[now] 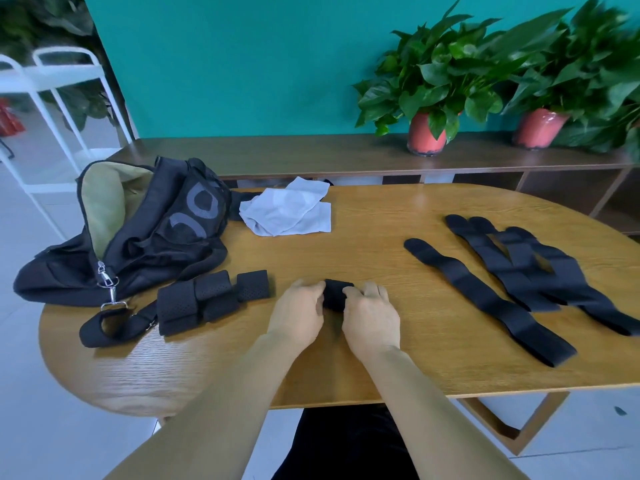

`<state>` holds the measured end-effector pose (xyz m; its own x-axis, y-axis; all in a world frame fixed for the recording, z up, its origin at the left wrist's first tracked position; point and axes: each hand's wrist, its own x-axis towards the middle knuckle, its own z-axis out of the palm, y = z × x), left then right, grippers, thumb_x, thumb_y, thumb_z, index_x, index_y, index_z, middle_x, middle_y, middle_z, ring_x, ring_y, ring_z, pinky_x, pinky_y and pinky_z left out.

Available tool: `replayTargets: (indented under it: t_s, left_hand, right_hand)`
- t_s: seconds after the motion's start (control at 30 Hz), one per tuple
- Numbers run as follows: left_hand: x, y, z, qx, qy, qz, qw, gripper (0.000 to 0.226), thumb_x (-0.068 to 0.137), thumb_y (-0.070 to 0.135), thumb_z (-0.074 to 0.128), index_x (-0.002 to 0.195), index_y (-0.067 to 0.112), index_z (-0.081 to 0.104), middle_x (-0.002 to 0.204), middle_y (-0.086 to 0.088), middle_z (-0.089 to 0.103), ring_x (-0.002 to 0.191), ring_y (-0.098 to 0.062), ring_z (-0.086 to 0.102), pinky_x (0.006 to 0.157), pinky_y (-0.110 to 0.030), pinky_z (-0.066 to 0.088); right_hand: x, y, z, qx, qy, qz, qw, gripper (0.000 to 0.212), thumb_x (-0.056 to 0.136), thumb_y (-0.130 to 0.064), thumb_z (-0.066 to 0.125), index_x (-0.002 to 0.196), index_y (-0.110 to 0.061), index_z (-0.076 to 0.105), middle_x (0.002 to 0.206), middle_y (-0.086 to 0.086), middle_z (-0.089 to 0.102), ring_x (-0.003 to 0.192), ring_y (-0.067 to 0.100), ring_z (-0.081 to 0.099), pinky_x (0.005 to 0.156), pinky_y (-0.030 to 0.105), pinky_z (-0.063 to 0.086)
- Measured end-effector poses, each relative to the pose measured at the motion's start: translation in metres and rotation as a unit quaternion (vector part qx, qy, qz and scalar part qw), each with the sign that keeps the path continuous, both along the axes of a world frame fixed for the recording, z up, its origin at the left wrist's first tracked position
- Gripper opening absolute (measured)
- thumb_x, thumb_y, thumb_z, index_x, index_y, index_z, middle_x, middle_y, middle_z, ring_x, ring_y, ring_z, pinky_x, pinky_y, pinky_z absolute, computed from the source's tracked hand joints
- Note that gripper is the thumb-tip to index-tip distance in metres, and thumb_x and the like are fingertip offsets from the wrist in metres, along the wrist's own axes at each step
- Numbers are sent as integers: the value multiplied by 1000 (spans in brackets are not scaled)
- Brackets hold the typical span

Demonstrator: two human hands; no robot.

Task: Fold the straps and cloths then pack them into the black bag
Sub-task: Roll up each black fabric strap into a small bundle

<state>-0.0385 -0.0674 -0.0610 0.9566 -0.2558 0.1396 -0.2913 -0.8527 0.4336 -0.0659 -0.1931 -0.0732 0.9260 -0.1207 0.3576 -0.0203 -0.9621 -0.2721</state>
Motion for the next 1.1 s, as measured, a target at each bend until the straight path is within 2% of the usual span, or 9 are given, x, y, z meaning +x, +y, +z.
replayTargets:
  t_s: [0.07,0.17,0.33,0.4,0.6,0.73,0.9,1.0,1.1]
  left_hand:
    - [-9,6,-3,-36,-17,-4,999,41,99,13,42,139,17,50,127,-9,54,110,-24,57,94,-32,47]
    - [-17,13,-6,-32,-18,-27,999,44,99,12,43,143,20,45,141,-4,48,126,-22,48,105,-32,40]
    - [-19,8,-3,6,11,-44,999,50,99,12,41,148,23,34,148,-2,41,137,-25,34,113,-33,24]
    - [-20,5,-2,-17,14,-33,999,49,99,14,44,147,22,37,145,-3,45,135,-25,37,112,-32,26]
    - [-29,10,-6,-44,-28,5,999,43,96,17,51,139,23,49,121,-5,57,114,-22,49,93,-30,43]
    - [-31,24,3,-1,-105,39,994,40,95,19,50,135,23,53,120,-1,60,112,-23,51,91,-34,38]
    - [-19,62,20,69,-231,97,966,35,70,11,73,105,19,72,87,5,67,86,-24,61,72,-38,36]
    - [-12,85,25,124,-252,127,951,32,67,13,75,99,20,74,81,8,66,87,-23,59,71,-36,23]
    - [-7,100,22,160,-248,146,944,26,69,13,71,94,19,74,76,8,65,91,-23,54,76,-39,24]
  right_hand:
    - [-4,-4,2,27,11,20,999,35,94,-13,45,128,-14,55,118,6,57,110,23,48,79,31,48]
    - [-12,-6,1,43,17,32,998,43,95,-22,43,138,-18,45,124,1,56,117,20,45,91,30,44]
    - [-18,3,-1,20,26,17,999,41,95,-23,44,136,-22,47,122,-3,60,116,22,46,90,34,39]
    - [-17,5,-1,24,23,17,999,38,95,-20,46,132,-21,50,119,-3,62,115,23,47,89,34,39]
    - [-17,10,-4,63,-4,45,997,32,92,-12,53,122,-16,62,111,0,67,110,24,52,88,35,44]
    - [-8,27,-2,86,-57,65,992,33,85,-6,62,117,-14,66,102,0,70,100,26,58,80,36,52]
    - [18,70,14,109,-118,103,982,29,77,1,66,102,-13,69,88,-2,70,86,27,60,70,36,52]
    - [32,94,19,94,-103,125,982,24,80,-4,63,100,-16,68,88,-4,68,87,25,57,71,36,49]
    - [41,109,16,80,-87,139,983,21,81,-6,63,99,-16,67,87,-2,68,85,26,57,67,37,48]
